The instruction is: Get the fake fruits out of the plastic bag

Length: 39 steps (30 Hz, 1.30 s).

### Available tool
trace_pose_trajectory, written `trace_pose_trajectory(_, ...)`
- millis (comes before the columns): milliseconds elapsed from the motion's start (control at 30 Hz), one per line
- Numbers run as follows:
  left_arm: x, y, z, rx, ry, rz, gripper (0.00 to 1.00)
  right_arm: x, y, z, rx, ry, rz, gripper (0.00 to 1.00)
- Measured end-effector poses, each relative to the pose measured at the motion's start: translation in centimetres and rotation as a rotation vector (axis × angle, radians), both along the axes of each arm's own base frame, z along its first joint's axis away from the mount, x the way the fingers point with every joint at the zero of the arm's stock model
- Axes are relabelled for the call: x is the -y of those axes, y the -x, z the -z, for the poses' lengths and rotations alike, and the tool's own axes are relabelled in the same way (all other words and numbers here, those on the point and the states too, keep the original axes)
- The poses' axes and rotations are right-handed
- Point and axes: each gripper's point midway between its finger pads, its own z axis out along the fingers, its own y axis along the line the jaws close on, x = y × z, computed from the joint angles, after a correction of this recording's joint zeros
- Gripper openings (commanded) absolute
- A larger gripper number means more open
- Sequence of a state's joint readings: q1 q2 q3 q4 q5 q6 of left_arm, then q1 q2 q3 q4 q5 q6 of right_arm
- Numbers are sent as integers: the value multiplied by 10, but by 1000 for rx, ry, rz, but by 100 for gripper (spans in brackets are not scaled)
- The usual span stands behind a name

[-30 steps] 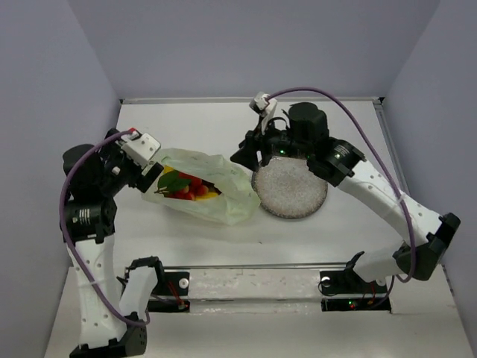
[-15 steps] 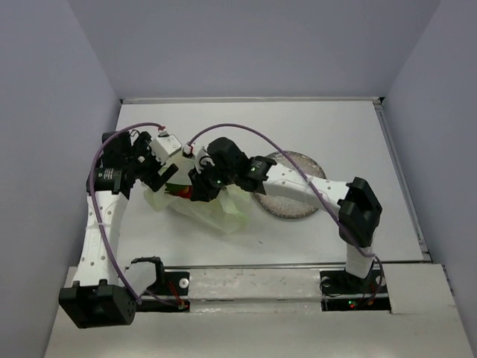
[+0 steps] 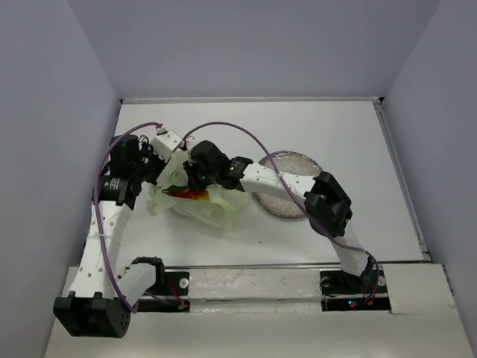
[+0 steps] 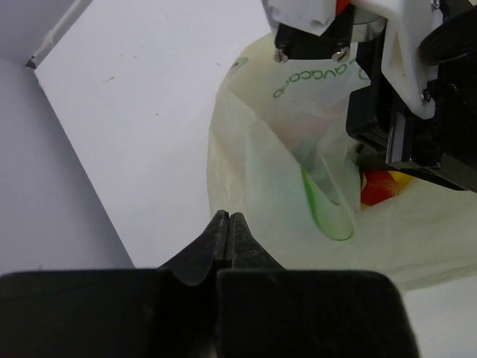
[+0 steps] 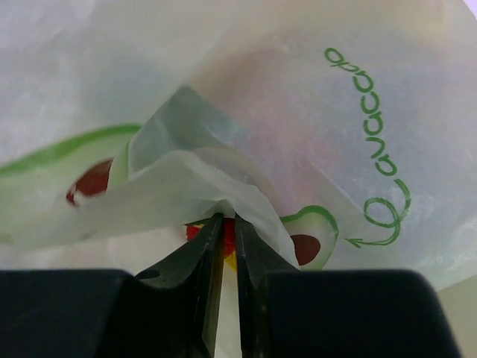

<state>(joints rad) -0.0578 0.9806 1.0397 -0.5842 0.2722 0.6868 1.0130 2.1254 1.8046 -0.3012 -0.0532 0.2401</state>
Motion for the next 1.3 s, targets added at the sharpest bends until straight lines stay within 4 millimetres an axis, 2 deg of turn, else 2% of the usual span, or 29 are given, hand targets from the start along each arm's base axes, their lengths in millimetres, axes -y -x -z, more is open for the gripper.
trace_pose_trajectory(100, -4, -2, -10, 40, 15, -49, 1, 10, -18, 7, 29, 34, 123, 19)
trace_pose_trajectory(133, -5, -1, -12, 46, 15, -54, 12, 12, -22, 6, 40, 39, 150, 19)
trace_pose_trajectory(167, -5, -1, -12, 47, 16, -52, 28, 17, -30, 5, 65, 48, 195, 19)
trace_pose_trajectory(200, -1, 1, -12, 43, 24, -34, 68, 20, -36, 2, 87, 55, 232, 19)
trace_pose_trajectory(233, 2, 4, -10, 33, 25, -5, 84, 23, -41, 1, 98, 59, 252, 19)
trace_pose_trajectory(267, 7, 8, -7, 16, 30, 31, 96, 26, -46, -1, 111, 62, 279, 19)
trace_pose_trajectory(300, 11, 11, -5, 3, 38, 51, 99, 28, -49, -2, 118, 61, 298, 19)
trace_pose_trajectory(400, 22, 18, 3, -28, 58, 113, 99, 37, -66, -10, 138, 53, 362, 19)
trace_pose_trajectory(500, 31, 24, 20, -90, 86, 154, 99, 41, -77, -19, 147, 35, 391, 19)
trace_pose_trajectory(633, 44, 34, 32, -170, 143, 212, 99, 40, -81, -27, 141, 9, 398, 19)
trace_pose_trajectory(733, 53, 40, 19, -172, 182, 252, 99, 36, -78, -27, 130, 0, 385, 19)
trace_pose_trajectory(867, 65, 43, -14, -90, 229, 313, 99, 34, -75, -27, 116, -9, 368, 19)
trace_pose_trajectory(1000, 77, 66, -37, 1, 244, 426, 99, 31, -72, -27, 98, -21, 358, 19)
trace_pose_trajectory(1067, 80, 74, -40, 27, 234, 468, 99, 30, -71, -26, 91, -26, 357, 19)
trace_pose_trajectory(1167, 80, 86, -21, 29, 190, 519, 99, 29, -71, -26, 83, -31, 355, 19)
trace_pose_trajectory(1300, 76, 86, 3, -10, 144, 531, 99, 29, -70, -26, 78, -33, 355, 19)
